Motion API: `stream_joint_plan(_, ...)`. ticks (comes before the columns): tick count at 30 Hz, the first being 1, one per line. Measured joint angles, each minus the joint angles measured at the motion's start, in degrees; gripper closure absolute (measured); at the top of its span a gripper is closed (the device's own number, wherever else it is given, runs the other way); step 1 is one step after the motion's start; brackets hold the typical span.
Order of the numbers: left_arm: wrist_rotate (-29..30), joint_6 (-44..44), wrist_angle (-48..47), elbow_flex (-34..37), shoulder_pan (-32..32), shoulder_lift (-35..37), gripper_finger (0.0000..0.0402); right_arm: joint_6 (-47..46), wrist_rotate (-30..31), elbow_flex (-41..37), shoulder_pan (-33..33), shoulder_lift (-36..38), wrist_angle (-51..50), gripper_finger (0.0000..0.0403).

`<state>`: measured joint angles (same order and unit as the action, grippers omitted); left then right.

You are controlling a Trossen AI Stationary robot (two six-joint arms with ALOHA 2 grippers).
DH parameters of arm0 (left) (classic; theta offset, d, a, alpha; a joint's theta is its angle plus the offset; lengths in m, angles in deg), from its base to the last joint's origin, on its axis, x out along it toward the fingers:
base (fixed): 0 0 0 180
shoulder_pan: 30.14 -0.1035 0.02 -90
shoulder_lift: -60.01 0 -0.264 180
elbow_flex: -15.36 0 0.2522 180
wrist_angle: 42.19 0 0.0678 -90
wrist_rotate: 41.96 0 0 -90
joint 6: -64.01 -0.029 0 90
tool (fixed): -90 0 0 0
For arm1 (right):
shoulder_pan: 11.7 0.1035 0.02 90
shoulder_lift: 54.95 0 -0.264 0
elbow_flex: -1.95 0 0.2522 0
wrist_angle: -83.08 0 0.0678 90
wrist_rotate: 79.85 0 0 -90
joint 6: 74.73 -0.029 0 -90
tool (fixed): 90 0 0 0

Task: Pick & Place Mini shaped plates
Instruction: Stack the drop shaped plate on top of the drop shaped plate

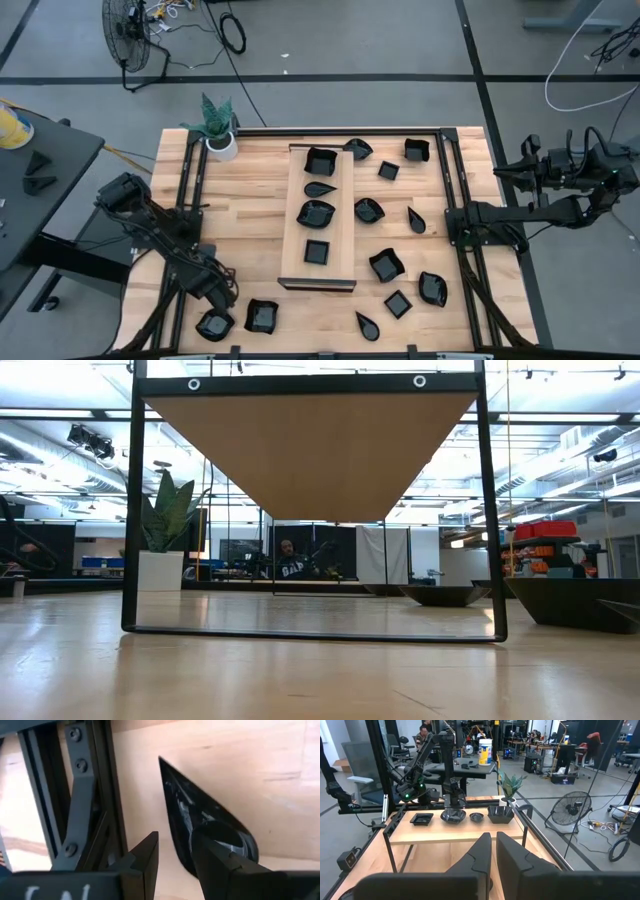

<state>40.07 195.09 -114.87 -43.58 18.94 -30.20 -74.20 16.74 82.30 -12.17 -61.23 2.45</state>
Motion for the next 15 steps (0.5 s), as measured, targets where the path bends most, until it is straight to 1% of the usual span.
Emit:
stream_joint_plan(10, 3.25, -1.23, 3.55, 1.74, -0.02, 0.00, 0.0281, 0.00, 0.00, -0.02, -0.01, 0.00, -0.02, 0.0369)
stream_joint_plan(15, 3.27, -1.53, 3.60, 1.76, -0.02, 0.00, 0.0298, 0.01, 0.00, -0.02, -0.01, 0.00, 0.00, 0.0369)
